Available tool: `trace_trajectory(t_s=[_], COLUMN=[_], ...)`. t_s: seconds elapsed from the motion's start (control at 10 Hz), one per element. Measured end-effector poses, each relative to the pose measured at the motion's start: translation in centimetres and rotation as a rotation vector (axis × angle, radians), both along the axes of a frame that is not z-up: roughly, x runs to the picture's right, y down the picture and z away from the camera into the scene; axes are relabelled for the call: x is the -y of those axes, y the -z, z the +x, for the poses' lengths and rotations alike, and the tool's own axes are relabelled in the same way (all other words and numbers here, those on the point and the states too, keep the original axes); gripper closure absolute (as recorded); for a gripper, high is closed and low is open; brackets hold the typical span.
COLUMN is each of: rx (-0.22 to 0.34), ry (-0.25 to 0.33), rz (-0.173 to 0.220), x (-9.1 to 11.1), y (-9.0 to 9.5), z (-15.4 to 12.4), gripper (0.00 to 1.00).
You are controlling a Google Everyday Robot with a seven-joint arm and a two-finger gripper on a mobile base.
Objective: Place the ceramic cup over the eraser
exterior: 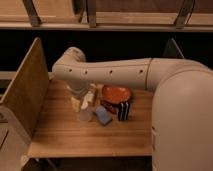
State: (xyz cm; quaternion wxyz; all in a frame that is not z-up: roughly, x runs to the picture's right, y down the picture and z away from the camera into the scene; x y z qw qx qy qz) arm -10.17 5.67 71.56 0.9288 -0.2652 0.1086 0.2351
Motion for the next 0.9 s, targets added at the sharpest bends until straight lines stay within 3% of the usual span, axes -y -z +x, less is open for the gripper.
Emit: trace_trajectory(t_s=[0.1,0.3,0.5,0.9], rx=[0.0,0.012,0.016,0.072], ry=[0.001,-0.005,-0.009,0.017], rz=[-0.012,-0.083,-0.128,-0.172], x=[-0.4,-2.7,-3.8,-4.4], y=[-0.6,-2.7,-4.6,-7.9], z=[0.0,-0.5,-0.4,-2.4], gripper=[0.2,0.2,0.2,0.2])
